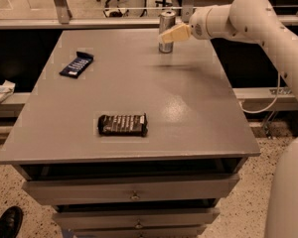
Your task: Move redbull can near rxbar chocolate
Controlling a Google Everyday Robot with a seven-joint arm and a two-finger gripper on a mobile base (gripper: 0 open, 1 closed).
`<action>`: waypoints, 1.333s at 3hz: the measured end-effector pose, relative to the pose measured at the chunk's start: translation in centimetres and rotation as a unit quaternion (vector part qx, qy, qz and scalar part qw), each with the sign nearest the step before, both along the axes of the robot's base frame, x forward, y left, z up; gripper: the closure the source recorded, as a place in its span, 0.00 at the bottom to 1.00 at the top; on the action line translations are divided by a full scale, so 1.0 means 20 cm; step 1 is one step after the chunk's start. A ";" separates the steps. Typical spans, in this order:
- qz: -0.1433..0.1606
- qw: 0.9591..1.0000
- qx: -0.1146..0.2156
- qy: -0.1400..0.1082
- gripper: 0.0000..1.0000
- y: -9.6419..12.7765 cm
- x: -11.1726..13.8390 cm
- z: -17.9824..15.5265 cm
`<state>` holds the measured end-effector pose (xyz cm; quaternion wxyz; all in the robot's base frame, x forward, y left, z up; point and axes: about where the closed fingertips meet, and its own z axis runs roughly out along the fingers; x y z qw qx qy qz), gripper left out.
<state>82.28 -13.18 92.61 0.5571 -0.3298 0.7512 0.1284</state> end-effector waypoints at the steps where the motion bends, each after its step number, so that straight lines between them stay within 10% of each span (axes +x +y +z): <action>1: -0.010 1.000 0.015 0.006 0.00 0.03 0.12 -0.05; 2: 0.015 0.999 0.043 0.018 0.04 0.09 0.17 -0.07; 4: 0.062 0.995 0.079 0.019 0.50 0.17 0.09 -0.04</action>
Offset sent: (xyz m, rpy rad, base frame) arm 0.0482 0.0208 -0.0135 0.1186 0.0530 0.0477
